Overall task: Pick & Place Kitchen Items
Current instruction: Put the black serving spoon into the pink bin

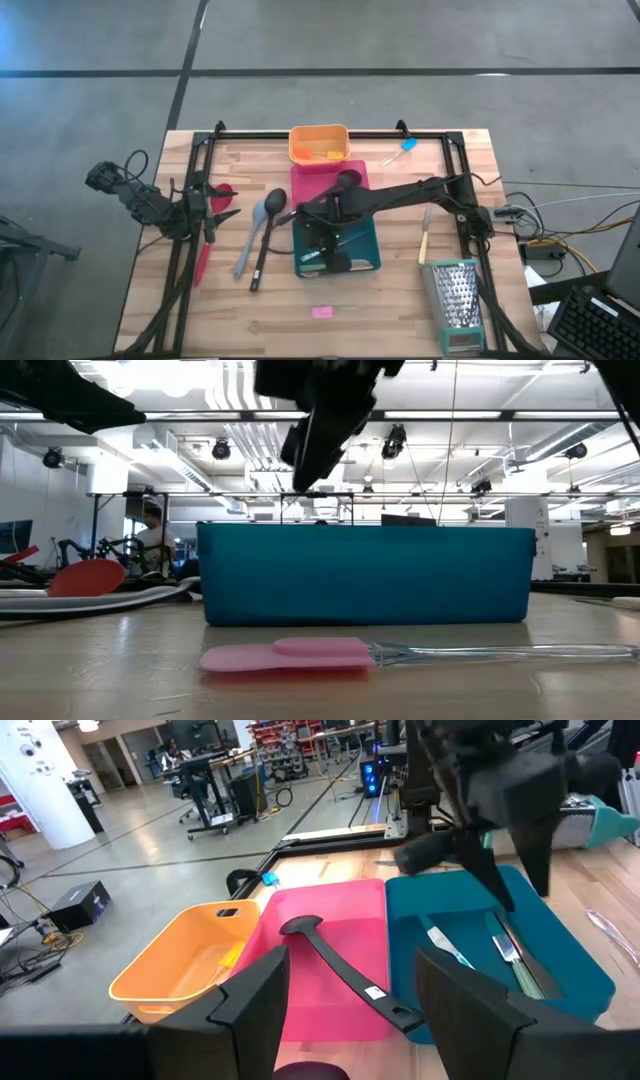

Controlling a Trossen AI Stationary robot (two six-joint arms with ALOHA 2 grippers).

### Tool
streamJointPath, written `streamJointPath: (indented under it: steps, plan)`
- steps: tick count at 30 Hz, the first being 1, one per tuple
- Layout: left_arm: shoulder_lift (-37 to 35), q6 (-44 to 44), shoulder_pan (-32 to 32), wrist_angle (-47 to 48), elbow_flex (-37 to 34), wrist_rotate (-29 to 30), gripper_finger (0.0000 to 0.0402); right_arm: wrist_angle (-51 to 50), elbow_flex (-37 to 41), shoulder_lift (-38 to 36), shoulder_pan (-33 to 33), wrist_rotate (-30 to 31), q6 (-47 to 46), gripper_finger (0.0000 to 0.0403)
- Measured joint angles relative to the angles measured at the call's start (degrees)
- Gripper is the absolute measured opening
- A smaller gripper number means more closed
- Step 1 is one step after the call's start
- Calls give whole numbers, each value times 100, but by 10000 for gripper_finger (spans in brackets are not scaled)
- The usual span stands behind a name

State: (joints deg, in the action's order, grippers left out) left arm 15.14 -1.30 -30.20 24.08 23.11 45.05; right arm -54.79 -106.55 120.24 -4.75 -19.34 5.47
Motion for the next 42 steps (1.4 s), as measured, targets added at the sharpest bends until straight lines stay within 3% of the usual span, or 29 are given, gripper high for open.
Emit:
streamJointPath:
  steps: [2,6,10,17,27,35,42]
  plan:
    - [0,0,-1,-1,0,0,218,-13,229,-254,7,308,-179,113]
    - [0,0,0,0,0,0,218,44,971,-1083,37,1484,-435,58]
    - [0,0,-1,-2,0,-1,218,656,1995,-2385,77,1684,-709,14]
    - [0,0,1,0,0,-1,218,1033,3507,-4664,130,1937,-828,11]
    - [0,-18,1,0,0,1,218,1033,4821,-7561,144,2453,-665,9]
    - [0,-17,1,-2,0,1,218,1005,5546,-9266,143,2453,-350,8]
    - [0,-17,1,-2,0,1,218,1003,5855,-10293,140,2451,-348,8]
